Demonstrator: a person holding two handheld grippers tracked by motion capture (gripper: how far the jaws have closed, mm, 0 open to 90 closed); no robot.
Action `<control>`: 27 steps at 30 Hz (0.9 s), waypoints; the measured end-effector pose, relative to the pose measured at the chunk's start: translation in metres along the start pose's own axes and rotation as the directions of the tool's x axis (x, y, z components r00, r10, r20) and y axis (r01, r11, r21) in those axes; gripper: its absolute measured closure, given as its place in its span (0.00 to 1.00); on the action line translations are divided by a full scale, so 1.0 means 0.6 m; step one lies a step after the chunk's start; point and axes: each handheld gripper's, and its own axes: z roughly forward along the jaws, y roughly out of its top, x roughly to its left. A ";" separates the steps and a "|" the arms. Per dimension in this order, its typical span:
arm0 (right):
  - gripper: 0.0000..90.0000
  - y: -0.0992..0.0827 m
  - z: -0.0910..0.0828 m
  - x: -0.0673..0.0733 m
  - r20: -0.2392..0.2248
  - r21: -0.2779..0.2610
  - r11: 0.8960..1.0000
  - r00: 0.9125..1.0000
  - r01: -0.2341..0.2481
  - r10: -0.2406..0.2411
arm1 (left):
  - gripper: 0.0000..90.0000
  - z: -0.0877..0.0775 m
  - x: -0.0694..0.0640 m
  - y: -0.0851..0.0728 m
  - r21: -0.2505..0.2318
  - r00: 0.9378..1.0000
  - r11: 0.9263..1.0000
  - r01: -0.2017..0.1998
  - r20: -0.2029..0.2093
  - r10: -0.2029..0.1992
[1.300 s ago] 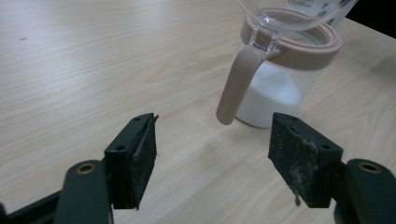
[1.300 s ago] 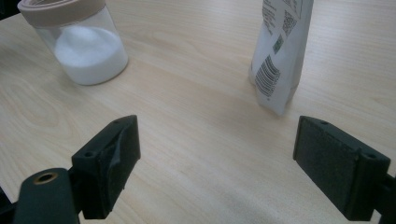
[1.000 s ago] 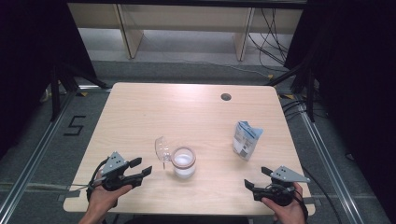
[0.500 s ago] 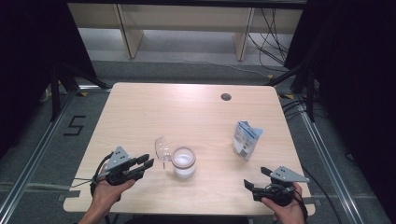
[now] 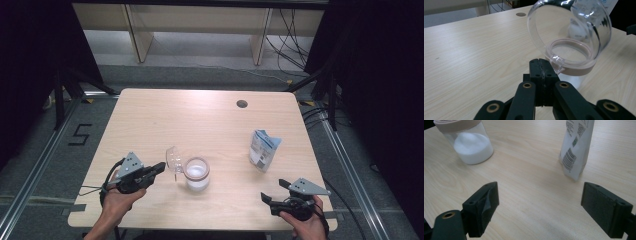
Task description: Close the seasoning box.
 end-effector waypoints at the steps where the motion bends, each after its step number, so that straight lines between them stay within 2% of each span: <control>1: 0.18 0.000 0.000 0.000 0.000 0.000 1.000 1.000 0.000 0.000 | 0.99 0.001 0.000 0.001 -0.006 1.000 1.000 -0.003 0.008 0.004; 9: 0.18 -0.001 0.000 0.002 -0.001 0.004 1.000 1.000 -0.016 0.016 | 0.99 0.002 -0.006 0.011 -0.011 1.000 1.000 -0.016 0.017 0.016; 20: 0.18 0.000 0.000 0.001 -0.003 0.003 1.000 1.000 -0.009 0.009 | 0.99 0.005 -0.010 0.020 -0.021 0.999 1.000 -0.021 0.028 0.022; 21: 0.18 -0.001 0.000 0.005 -0.006 0.013 0.999 0.999 -0.038 0.038 | 0.99 0.005 -0.010 0.020 -0.022 0.999 1.000 -0.019 0.029 0.020; 22: 0.18 0.000 0.001 0.001 -0.003 0.004 1.000 1.000 -0.008 0.008 | 0.99 0.005 -0.011 0.021 -0.017 0.999 1.000 -0.024 0.025 0.025; 27: 0.18 0.000 0.001 0.001 -0.003 0.005 1.000 1.000 -0.010 0.010 | 0.99 0.008 -0.013 0.023 -0.020 0.999 0.999 -0.028 0.033 0.029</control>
